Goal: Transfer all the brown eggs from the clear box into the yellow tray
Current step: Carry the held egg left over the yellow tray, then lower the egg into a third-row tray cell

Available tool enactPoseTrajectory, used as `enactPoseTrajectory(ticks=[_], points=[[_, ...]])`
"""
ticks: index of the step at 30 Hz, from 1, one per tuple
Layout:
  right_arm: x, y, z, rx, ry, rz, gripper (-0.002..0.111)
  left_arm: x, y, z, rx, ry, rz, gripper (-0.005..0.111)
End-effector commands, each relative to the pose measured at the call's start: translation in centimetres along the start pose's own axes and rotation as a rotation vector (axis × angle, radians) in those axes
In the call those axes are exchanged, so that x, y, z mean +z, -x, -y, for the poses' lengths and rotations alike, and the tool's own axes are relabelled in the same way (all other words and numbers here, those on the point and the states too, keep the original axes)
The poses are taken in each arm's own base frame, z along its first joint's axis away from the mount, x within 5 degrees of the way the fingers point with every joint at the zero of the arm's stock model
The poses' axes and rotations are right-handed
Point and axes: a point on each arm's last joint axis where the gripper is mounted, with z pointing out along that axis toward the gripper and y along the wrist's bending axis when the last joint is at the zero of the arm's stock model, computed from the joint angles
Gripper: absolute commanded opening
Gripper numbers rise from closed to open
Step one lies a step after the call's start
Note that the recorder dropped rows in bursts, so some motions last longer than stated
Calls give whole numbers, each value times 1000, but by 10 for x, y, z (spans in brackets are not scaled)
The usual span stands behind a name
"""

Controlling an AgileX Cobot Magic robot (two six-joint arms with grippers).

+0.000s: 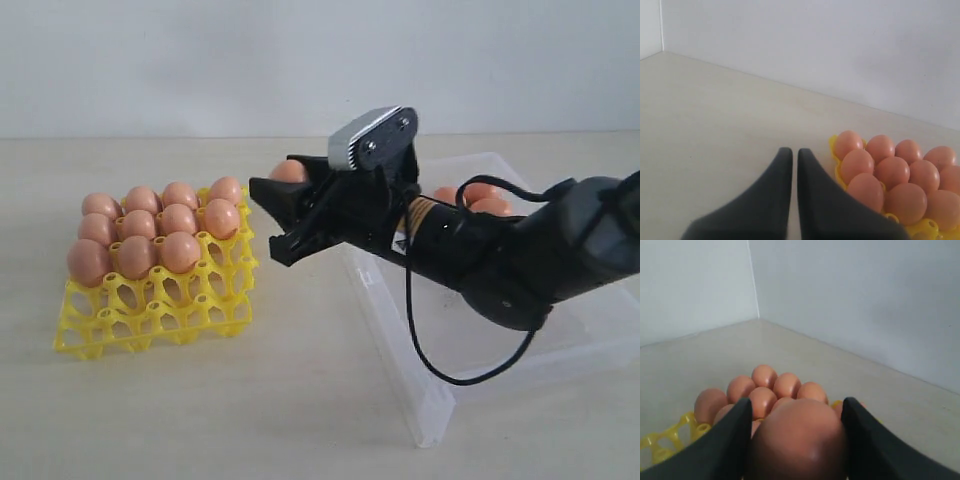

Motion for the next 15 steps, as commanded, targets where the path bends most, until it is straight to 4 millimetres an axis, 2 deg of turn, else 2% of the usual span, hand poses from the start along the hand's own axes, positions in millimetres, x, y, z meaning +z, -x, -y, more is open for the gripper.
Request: enactPoseTrajectory(ticks=[1,7,15], points=[[24,-16,4,18,67,28,0,-1,0,0,0,-5,2,4],[50,-40,8,86,180,83,0,-1,0,0,0,-5,2,4],[73,-67,16,82,207,75,0,-1,0,0,0,-5,2,4]])
